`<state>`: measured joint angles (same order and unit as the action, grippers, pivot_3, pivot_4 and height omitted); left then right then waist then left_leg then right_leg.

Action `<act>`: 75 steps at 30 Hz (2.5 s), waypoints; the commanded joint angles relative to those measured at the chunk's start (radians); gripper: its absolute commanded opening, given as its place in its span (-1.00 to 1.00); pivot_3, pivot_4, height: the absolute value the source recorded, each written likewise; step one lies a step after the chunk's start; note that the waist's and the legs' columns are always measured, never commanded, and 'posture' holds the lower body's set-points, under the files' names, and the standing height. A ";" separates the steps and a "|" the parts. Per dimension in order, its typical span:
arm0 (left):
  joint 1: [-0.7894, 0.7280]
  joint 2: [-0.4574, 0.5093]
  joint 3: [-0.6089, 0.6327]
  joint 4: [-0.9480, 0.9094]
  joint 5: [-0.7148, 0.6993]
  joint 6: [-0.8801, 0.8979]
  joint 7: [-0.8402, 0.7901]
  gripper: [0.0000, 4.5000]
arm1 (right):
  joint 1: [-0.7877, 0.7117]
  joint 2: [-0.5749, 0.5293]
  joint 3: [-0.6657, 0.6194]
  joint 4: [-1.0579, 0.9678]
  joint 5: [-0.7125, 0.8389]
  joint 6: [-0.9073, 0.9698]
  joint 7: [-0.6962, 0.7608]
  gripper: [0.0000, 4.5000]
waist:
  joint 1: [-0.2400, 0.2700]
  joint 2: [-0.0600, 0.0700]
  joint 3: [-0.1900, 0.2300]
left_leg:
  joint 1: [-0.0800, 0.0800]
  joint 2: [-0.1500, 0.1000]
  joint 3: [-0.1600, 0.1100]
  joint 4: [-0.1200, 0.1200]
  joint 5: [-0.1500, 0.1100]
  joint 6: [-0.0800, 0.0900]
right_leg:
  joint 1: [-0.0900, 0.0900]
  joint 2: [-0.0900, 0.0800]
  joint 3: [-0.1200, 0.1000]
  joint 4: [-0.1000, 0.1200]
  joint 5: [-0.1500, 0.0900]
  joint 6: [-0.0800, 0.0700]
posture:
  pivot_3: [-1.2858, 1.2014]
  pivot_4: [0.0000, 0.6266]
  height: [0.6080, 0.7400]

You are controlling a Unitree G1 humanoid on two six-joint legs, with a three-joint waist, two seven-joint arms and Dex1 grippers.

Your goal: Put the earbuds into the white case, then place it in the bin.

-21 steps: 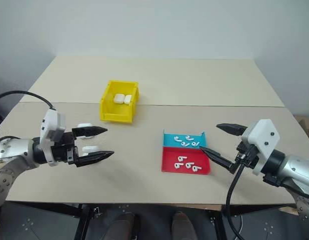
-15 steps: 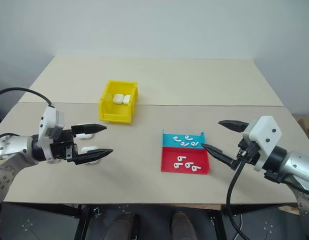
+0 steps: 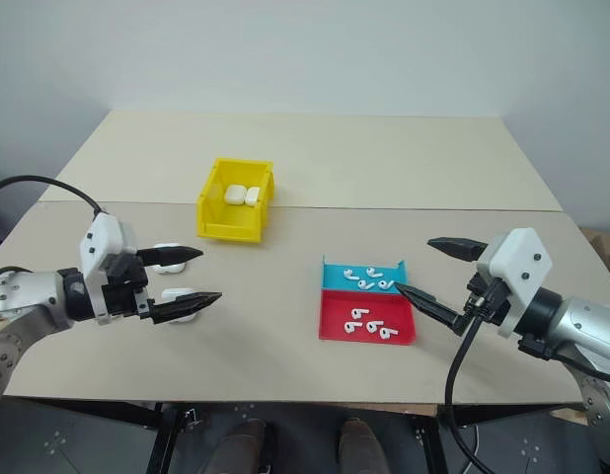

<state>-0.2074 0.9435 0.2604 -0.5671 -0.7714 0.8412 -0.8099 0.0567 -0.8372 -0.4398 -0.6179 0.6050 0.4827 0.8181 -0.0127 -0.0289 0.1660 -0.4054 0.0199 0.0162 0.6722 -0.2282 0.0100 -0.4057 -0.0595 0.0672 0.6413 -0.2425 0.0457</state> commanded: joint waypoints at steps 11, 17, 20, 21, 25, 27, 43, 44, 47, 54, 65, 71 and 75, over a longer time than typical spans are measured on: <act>-0.531 0.166 -0.126 0.180 -0.286 0.773 0.361 1.00 | 0.000 0.009 0.000 -0.026 -0.013 -0.023 -0.021 0.99 | -0.006 -0.002 0.001 | 0.001 -0.002 -0.002 -0.001 0.000 0.000 | 0.000 0.000 0.000 0.001 -0.005 0.008 | 0.03 -0.52 1.00; -0.482 0.298 -0.151 0.324 -0.430 0.773 0.600 1.00 | 0.008 0.020 0.006 -0.029 -0.012 -0.024 -0.026 0.99 | -0.012 -0.003 0.002 | 0.001 -0.001 -0.007 -0.003 0.000 0.000 | -0.002 0.000 0.002 0.002 -0.002 0.002 | 0.03 -0.52 1.00; -0.420 0.355 -0.135 0.353 -0.520 0.773 0.722 1.00 | -0.007 0.023 0.019 -0.025 -0.008 -0.015 -0.033 0.99 | -0.008 -0.003 0.002 | 0.001 -0.001 -0.007 -0.003 0.000 0.000 | -0.002 -0.002 0.002 0.002 -0.001 0.001 | 0.03 -0.52 1.00; -0.410 0.366 -0.126 0.373 -0.567 0.773 0.762 1.00 | -0.011 0.023 0.019 -0.023 -0.005 -0.012 -0.034 0.99 | -0.006 -0.004 0.002 | 0.001 -0.001 -0.007 -0.003 0.000 0.000 | -0.002 -0.002 0.002 0.002 -0.001 0.001 | 0.03 -0.52 1.00; -0.395 0.392 -0.122 0.508 -0.778 0.773 0.959 1.00 | -0.015 0.019 0.025 -0.020 0.007 0.003 -0.035 0.99 | 0.001 -0.005 0.003 | 0.001 0.000 -0.007 -0.003 0.000 0.000 | -0.002 -0.002 0.001 0.002 -0.001 0.001 | 0.03 -0.52 1.00; -0.357 0.405 -0.136 0.547 -0.897 0.716 1.129 1.00 | -0.012 0.016 0.026 -0.021 0.012 0.007 -0.030 0.99 | 0.000 -0.005 0.003 | 0.001 -0.001 -0.007 -0.003 0.000 0.000 | -0.002 -0.002 0.001 0.002 -0.001 0.001 | 0.03 -0.52 1.00; -0.360 0.431 -0.309 0.702 -1.201 0.552 1.548 1.00 | -0.019 0.001 0.021 -0.029 0.032 0.023 -0.032 0.99 | 0.002 -0.006 0.003 | 0.001 -0.006 -0.006 -0.003 0.000 -0.001 | -0.002 -0.009 -0.001 0.004 -0.001 0.002 | 0.03 -0.52 1.00; -0.373 0.425 -0.323 0.709 -1.201 0.553 1.551 1.00 | -0.021 0.001 0.023 -0.030 0.033 0.024 -0.032 0.99 | 0.002 -0.006 0.003 | 0.001 -0.006 -0.006 -0.003 0.000 -0.001 | -0.002 -0.009 -0.001 0.004 -0.001 0.002 | 0.03 -0.52 1.00; -0.429 0.395 -0.374 0.746 -1.201 0.555 1.578 1.00 | -0.028 0.001 0.031 -0.028 0.031 0.026 -0.033 0.99 | 0.003 -0.006 0.003 | 0.001 -0.006 -0.005 -0.003 0.000 -0.001 | -0.002 -0.008 -0.001 0.004 -0.001 0.001 | 0.03 -0.52 1.00; -0.508 0.344 -0.441 0.809 -1.201 0.570 1.628 1.00 | -0.024 -0.002 0.019 -0.036 0.037 0.032 -0.027 0.99 | 0.002 -0.006 0.003 | 0.001 -0.006 -0.005 -0.003 0.000 -0.001 | -0.002 -0.007 -0.001 0.003 -0.001 0.001 | 0.03 -0.52 1.00; -0.509 0.354 -0.454 0.873 -1.201 0.602 1.650 1.00 | -0.024 -0.005 0.021 -0.039 0.035 0.036 -0.034 0.99 | 0.001 -0.006 0.003 | 0.001 -0.006 -0.006 -0.003 0.001 -0.001 | -0.002 -0.007 -0.001 0.003 -0.001 0.001 | 0.03 -0.52 1.00; -0.510 0.307 -0.468 0.923 -1.197 0.589 1.665 1.00 | -0.024 -0.003 0.019 -0.041 0.040 0.037 -0.034 0.99 | 0.004 -0.006 0.003 | 0.001 -0.006 -0.006 -0.003 0.001 -0.001 | -0.002 -0.008 -0.001 0.003 -0.001 0.001 | 0.03 -0.52 1.00; -0.539 0.256 -0.465 0.980 -1.138 0.607 1.655 1.00 | -0.026 -0.003 0.020 -0.046 0.043 0.041 -0.038 0.99 | 0.004 -0.006 0.003 | 0.001 -0.006 -0.006 -0.003 0.001 -0.001 | -0.002 -0.007 -0.001 0.003 -0.001 0.001 | 0.03 -0.52 1.00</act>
<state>-0.7106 1.1929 -0.2164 0.3968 -1.9361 1.4429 0.8465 0.0437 -0.8310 -0.3994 -0.6342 0.6325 0.5255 0.7843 -0.0092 -0.0350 0.1695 -0.4047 0.0136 0.0104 0.6690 -0.2275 0.0085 -0.4074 -0.0667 0.0659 0.6441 -0.2437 0.0471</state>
